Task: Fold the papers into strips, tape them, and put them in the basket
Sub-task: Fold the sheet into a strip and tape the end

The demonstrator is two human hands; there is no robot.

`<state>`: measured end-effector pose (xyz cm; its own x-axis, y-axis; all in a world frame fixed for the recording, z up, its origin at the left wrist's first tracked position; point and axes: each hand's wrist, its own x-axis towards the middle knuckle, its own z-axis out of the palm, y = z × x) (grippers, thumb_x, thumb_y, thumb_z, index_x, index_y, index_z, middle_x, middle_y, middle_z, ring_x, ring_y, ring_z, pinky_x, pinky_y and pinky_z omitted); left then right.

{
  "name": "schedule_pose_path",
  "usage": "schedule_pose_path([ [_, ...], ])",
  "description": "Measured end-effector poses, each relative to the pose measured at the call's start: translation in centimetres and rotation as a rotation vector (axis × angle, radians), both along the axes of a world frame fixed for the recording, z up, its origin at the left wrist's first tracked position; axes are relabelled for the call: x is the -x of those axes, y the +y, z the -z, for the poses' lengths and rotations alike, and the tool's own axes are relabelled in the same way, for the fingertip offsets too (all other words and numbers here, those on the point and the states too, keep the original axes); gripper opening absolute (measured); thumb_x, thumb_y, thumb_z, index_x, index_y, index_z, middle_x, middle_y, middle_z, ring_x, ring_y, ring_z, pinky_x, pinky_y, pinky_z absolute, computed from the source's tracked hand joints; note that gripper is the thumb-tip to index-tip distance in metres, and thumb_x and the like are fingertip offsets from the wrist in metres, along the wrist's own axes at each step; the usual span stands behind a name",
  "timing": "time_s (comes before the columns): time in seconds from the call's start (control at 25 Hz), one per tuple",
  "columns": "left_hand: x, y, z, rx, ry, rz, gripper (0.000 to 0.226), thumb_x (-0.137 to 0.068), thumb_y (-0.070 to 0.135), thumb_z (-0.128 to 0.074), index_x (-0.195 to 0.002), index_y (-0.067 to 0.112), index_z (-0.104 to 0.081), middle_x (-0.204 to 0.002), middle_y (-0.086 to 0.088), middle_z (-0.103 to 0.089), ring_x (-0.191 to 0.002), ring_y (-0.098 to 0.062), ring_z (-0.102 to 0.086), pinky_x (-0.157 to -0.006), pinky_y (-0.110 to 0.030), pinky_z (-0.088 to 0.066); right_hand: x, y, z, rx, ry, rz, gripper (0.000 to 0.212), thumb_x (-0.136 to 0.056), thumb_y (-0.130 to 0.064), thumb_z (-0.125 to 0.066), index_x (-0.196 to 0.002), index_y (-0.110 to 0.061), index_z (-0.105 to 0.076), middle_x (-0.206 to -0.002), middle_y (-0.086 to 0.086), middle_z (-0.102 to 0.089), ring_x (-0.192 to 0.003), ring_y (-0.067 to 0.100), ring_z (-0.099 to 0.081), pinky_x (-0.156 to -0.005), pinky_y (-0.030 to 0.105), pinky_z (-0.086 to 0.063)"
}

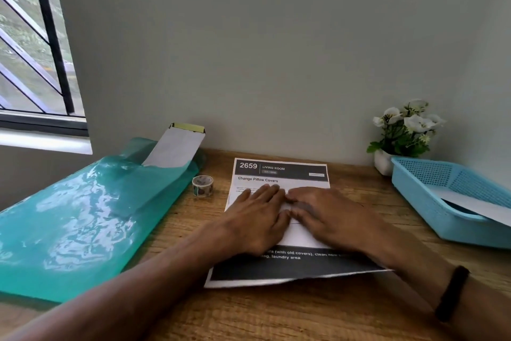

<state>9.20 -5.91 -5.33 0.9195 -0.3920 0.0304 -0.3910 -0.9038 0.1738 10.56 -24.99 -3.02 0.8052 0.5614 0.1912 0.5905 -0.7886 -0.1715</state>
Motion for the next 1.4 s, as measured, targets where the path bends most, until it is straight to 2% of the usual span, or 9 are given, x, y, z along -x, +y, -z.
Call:
schedule_pose_path([
  [0.16, -0.3, 0.5, -0.2, -0.108, 0.086, -0.046, 0.073, -0.107, 0.06, -0.01, -0.165, 0.019, 0.009, -0.174, 0.001, 0.012, -0.16, -0.016, 0.014, -0.13, -0.044, 0.006, 0.5, -0.3, 0.0, 0.183, 0.205, 0.079, 0.063, -0.111, -0.048, -0.024, -0.167, -0.023, -0.008, -0.175, -0.006, -0.001, -0.16, 0.006, -0.001, -0.124, 0.022, -0.001],
  [0.4, -0.6, 0.8, -0.7, -0.126, 0.149, -0.049, 0.075, -0.107, 0.062, -0.011, -0.164, 0.02, 0.015, -0.173, 0.0, 0.019, -0.159, -0.018, 0.018, -0.13, -0.047, 0.008, 0.2, -0.8, -1.0, 0.27, 0.297, 0.074, 0.07, -0.109, -0.054, -0.021, -0.166, -0.024, 0.007, -0.173, -0.009, 0.014, -0.158, 0.003, 0.009, -0.113, 0.015, 0.006],
  [0.52, -0.2, 0.6, -0.7, -0.096, 0.115, -0.045, 0.076, -0.107, 0.061, -0.015, -0.165, 0.017, 0.008, -0.174, -0.003, 0.011, -0.16, -0.02, 0.012, -0.13, -0.048, 0.004, -0.3, -0.9, -1.4, 0.28, 0.303, 0.093, 0.074, -0.105, -0.061, -0.026, -0.166, -0.028, 0.001, -0.174, -0.011, 0.007, -0.159, 0.004, -0.001, -0.124, 0.022, -0.001],
  [0.64, -0.8, 1.3, -1.2, 0.07, -0.009, -0.061, 0.07, -0.108, 0.058, -0.029, -0.162, 0.015, -0.029, -0.17, -0.009, -0.027, -0.157, -0.028, -0.026, -0.127, -0.049, -0.025, -0.8, -0.3, -3.0, 0.378, 0.247, 0.094, 0.075, -0.103, -0.064, -0.036, -0.165, -0.027, -0.018, -0.173, -0.006, -0.02, -0.155, 0.011, -0.027, -0.12, 0.023, -0.02],
  [0.72, -1.4, 2.7, -2.5, 0.31, -0.232, -0.062, 0.054, -0.107, 0.053, -0.039, -0.139, 0.017, -0.061, -0.143, -0.008, -0.062, -0.13, -0.029, -0.059, -0.106, -0.047, -0.051, -1.8, 0.6, -4.9, 0.49, 0.23, 0.093, 0.072, -0.099, -0.067, -0.046, -0.159, -0.029, -0.035, -0.164, -0.007, -0.04, -0.144, 0.014, -0.043, -0.114, 0.025, -0.031],
  [0.8, -2.1, 5.0, -4.0, 0.466, -0.467, -0.131, 0.046, -0.105, 0.048, -0.045, -0.116, 0.016, -0.075, -0.116, -0.007, -0.075, -0.1, -0.024, -0.07, -0.086, -0.038, -0.057, -2.9, 2.0, -6.6, 0.518, 0.267, 0.088, 0.066, -0.095, -0.063, -0.06, -0.151, -0.029, -0.051, -0.153, -0.007, -0.052, -0.133, 0.014, -0.054, -0.113, 0.031, -0.041],
  [0.96, -3.9, 11.0, -3.5, 0.467, -0.651, -0.481, 0.043, -0.103, 0.043, -0.049, -0.099, 0.015, -0.081, -0.098, -0.009, -0.079, -0.089, -0.026, -0.071, -0.083, -0.036, -0.055, -6.2, 7.2, -8.6, 0.278, 0.105, 0.028, 0.035, -0.092, -0.035, -0.074, -0.125, -0.023, -0.073, -0.124, -0.003, -0.074, -0.107, 0.014, -0.07, -0.098, 0.039, -0.056],
  [1.16, -4.2, 14.4, -1.7, 0.386, -0.426, -0.735, 0.05, -0.105, 0.045, -0.045, -0.142, 0.014, -0.057, -0.15, -0.016, -0.052, -0.144, -0.037, -0.039, -0.124, -0.057, -0.021, -9.2, 16.4, -8.0, -0.289, 0.237, 0.081, 0.03, -0.087, -0.014, -0.079, -0.114, -0.003, -0.073, -0.106, 0.013, -0.078, -0.093, 0.024, -0.078, -0.088, 0.043, -0.064],
  [1.4, -4.6, 14.1, -1.2, 0.448, -0.372, -0.773, 0.059, -0.106, 0.046, -0.042, -0.156, 0.015, -0.034, -0.165, -0.018, -0.027, -0.158, -0.037, -0.013, -0.128, -0.06, 0.003, -12.6, 23.7, -4.5, -0.779, 0.452, 0.374, 0.025, -0.076, -0.004, -0.089, -0.095, 0.004, -0.075, -0.085, 0.018, -0.079, -0.069, 0.026, -0.077, -0.067, 0.04, -0.066],
])
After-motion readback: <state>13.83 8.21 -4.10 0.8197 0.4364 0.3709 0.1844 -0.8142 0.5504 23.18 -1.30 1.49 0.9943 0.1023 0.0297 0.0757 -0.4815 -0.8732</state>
